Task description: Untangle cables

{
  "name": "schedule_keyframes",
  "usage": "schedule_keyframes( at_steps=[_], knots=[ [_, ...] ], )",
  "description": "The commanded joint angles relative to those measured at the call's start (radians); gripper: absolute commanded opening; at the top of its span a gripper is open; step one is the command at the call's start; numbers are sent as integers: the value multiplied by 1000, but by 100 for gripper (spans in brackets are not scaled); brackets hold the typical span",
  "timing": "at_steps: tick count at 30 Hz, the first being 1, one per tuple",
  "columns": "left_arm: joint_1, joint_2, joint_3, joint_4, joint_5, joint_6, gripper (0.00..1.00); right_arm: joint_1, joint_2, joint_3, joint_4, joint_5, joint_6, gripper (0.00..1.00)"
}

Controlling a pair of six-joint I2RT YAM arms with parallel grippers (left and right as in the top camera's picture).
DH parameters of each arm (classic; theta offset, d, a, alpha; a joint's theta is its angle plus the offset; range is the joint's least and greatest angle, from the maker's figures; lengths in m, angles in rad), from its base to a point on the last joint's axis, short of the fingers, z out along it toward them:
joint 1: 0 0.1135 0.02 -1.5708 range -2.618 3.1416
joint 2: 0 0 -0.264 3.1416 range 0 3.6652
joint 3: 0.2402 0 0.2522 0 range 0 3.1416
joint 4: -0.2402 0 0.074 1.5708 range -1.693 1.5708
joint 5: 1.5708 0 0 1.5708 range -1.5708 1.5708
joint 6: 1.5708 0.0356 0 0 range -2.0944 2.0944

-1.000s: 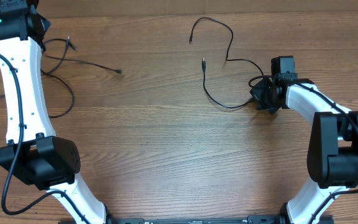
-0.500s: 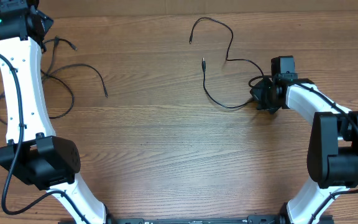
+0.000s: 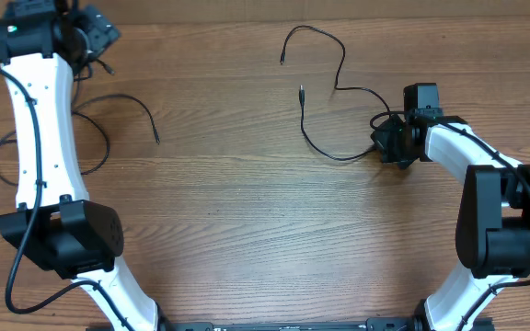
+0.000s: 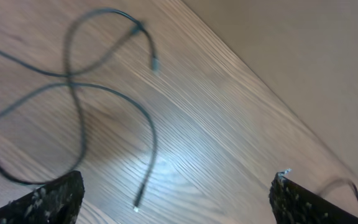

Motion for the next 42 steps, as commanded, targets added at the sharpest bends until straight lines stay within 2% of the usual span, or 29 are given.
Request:
schedule_keyframes(
  at_steps=[1, 11, 19, 42],
  knots=[
    [-49, 1, -10, 3, 54, 63, 96, -2, 55, -44, -56, -34, 6, 4],
    [-171, 1, -12, 16, 51, 87, 99, 0, 55, -44, -172, -81, 6, 4],
    [-238, 1, -13, 27, 45, 115, 100, 50, 55, -44, -180, -97, 7, 4],
    [-282, 61, -14, 27, 47, 158, 100, 307, 55, -44, -182, -187, 30, 4]
  ],
)
